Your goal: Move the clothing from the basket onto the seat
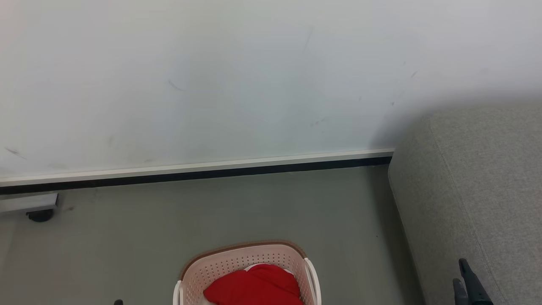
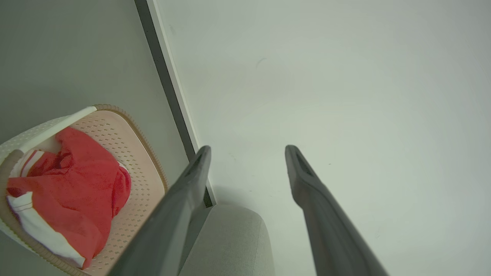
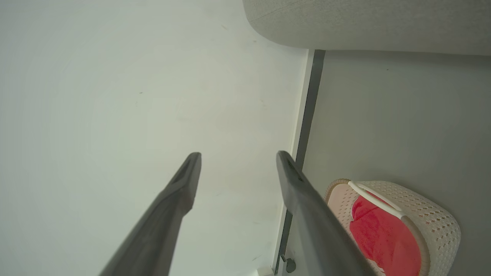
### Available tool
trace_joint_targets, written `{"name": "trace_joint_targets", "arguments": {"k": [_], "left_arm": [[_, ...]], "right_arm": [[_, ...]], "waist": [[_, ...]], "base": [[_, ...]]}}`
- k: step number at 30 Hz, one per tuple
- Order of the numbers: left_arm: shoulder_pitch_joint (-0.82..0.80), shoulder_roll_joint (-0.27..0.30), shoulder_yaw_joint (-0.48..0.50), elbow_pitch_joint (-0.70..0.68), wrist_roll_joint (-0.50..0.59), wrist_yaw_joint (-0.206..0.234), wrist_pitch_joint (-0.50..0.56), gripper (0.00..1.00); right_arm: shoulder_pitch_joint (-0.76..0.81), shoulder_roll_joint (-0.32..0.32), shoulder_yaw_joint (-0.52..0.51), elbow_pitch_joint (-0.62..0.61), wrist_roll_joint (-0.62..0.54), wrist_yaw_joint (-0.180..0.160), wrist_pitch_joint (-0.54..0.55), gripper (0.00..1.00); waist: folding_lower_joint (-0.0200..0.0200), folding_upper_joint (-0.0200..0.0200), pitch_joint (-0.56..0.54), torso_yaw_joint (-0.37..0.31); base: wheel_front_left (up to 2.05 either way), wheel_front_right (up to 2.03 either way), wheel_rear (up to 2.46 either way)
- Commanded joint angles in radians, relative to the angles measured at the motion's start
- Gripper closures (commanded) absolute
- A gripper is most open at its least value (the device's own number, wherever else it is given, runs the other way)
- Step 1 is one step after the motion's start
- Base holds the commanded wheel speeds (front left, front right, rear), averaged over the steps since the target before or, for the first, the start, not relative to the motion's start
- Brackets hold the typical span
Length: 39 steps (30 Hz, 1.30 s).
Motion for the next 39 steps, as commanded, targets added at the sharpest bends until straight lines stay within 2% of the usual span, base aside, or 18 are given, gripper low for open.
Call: {"name": "trace_joint_targets", "arguments": {"k": [1, 12, 24, 39], "left_arm": [[-0.025, 0.005, 0.003, -0.016, 0.051, 0.0, -0.008, 0.0], [-0.038, 0.005, -0.006, -0.028, 0.268, 0.002, -0.039, 0.0], [-0.049, 0.006, -0.05, -0.059, 0.481, 0.049, -0.071, 0.0], [-0.068, 0.007, -0.086, -0.079, 0.687, 0.086, -0.108, 0.0]], "right_arm": [[-0.022, -0.014, 0.011, -0.015, -0.049, 0.0, -0.012, 0.0], [-0.025, -0.005, 0.04, -0.028, -0.317, 0.0, -0.065, 0.0], [-0.032, -0.015, 0.106, -0.055, -0.58, 0.0, -0.121, 0.0], [-0.036, -0.023, 0.171, -0.084, -0.77, 0.0, -0.186, 0.0]], "waist": [[0.0, 0.0, -0.001, 0.0], [0.0, 0.0, -0.006, 0.0], [0.0, 0.0, -0.013, 0.0], [0.0, 0.0, -0.024, 0.003]], "base": [[0.0, 0.0, 0.0], [0.0, 0.0, 0.0], [0.0, 0.0, 0.0], [0.0, 0.0, 0.0]]}}
